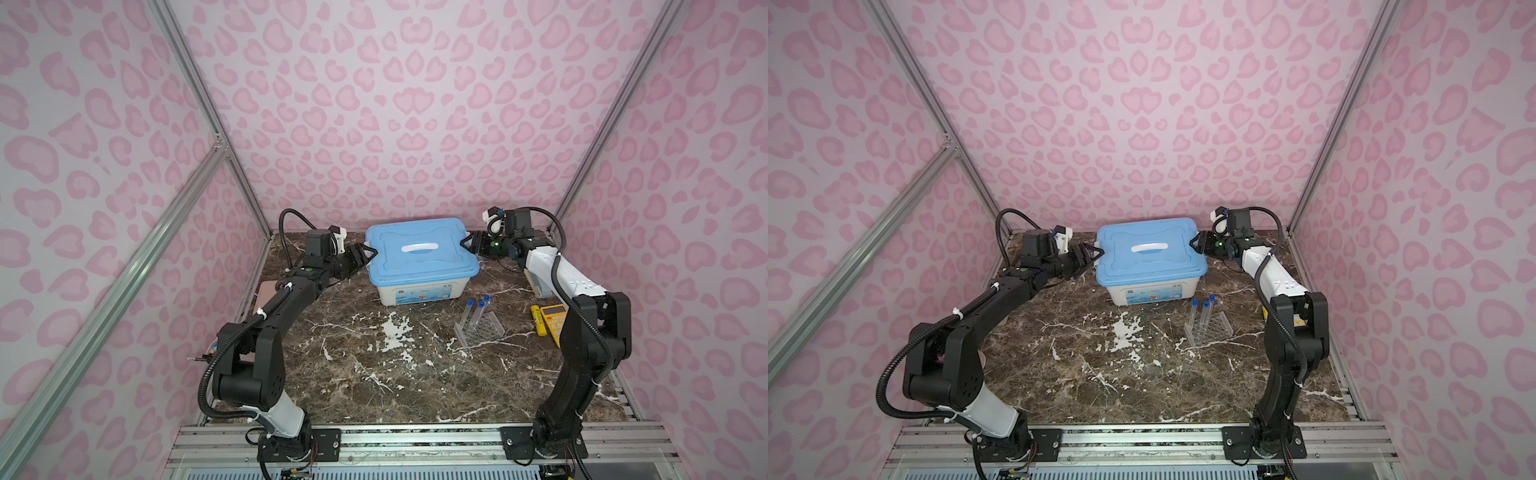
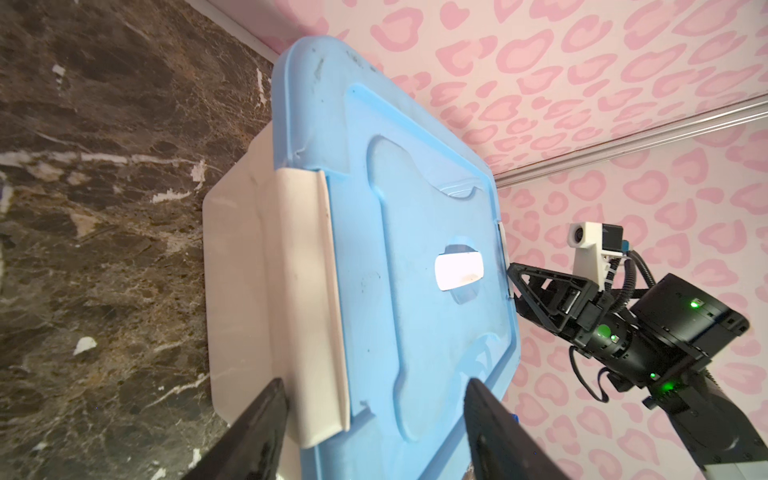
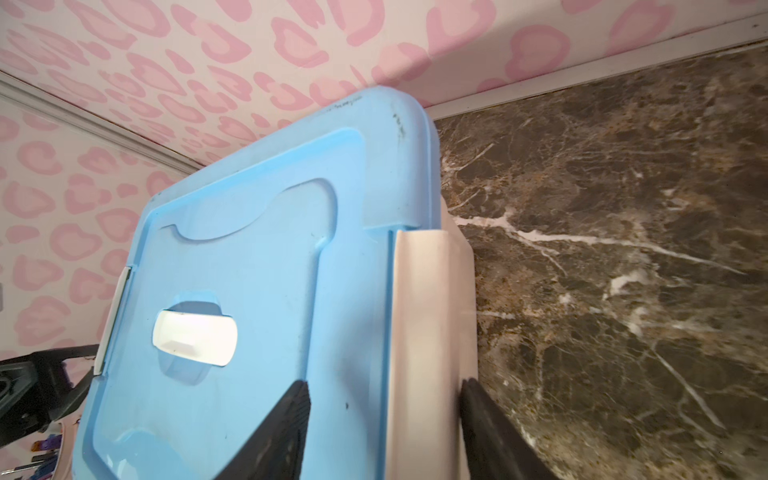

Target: Organize the chemistry lab equipment

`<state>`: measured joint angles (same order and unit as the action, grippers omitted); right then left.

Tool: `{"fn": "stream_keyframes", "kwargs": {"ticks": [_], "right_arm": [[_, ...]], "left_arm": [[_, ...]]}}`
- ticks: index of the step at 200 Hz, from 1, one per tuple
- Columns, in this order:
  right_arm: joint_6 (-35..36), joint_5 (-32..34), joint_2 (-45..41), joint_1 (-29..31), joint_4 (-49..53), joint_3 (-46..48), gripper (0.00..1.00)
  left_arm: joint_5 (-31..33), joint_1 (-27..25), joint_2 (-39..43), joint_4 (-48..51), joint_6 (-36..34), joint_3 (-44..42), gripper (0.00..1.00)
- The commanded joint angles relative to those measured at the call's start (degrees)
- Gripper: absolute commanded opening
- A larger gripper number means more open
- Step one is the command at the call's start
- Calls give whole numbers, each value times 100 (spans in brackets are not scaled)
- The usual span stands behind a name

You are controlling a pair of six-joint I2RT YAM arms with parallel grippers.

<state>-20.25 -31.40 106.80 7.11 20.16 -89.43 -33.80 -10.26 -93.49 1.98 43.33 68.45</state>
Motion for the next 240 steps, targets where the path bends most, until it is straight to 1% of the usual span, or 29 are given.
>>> {"fn": "stream_keyframes", "kwargs": {"ticks": [1,28,64,84,108,139,178,203,226,234,240], "right_arm": [[336,276,5,66,261,-196,59],[580,540,77,139,587,-436,58],[628,522,130,191,677,-505,53],[648,509,152,207,724,-523,52],[638,455,156,236,717,-548,48],[654,459,183,297,795,-678,47],[633,416,214,325,831,-725,46],[642,390,218,338,849,-734,46],[613,372,227,365,840,-725,46],[617,372,227,378,831,-730,46],[619,378,227,385,831,-734,46]], "left_arm": [[-45,-72,-87,148,-256,230,67],[38,-134,-160,357,-396,372,63],[67,-201,-246,434,-421,446,58],[84,-223,-290,461,-431,503,57],[104,-261,-310,480,-435,565,52],[198,-336,-341,563,-490,660,48],[260,-414,-415,613,-485,731,46],[282,-445,-454,661,-497,792,43],[336,-478,-490,751,-521,828,38],[363,-499,-501,785,-535,828,37],[373,-507,-510,803,-545,1008,37]]}}
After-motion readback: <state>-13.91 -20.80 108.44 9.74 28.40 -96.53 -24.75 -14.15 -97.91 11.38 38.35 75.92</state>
